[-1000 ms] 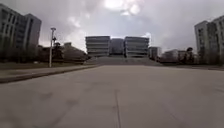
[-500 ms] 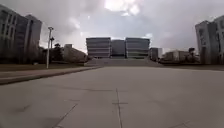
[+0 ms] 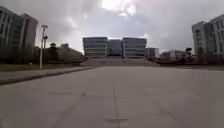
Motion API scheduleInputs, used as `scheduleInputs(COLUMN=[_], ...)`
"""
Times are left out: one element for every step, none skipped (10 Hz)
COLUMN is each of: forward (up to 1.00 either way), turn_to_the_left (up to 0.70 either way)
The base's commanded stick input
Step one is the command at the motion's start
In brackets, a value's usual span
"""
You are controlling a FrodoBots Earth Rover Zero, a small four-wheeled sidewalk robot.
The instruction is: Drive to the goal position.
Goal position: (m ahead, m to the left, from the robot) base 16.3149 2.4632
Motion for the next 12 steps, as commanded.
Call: scheduleInputs(forward=[1.00,1.00,1.00,1.00,1.00,1.00,1.00,1.00,1.00,1.00,1.00,1.00], turn_to_the_left=[-0.33,-0.33,-0.33,-0.17,0.00,0.00,0.00,0.00,0.00,0.00,0.00,0.00])
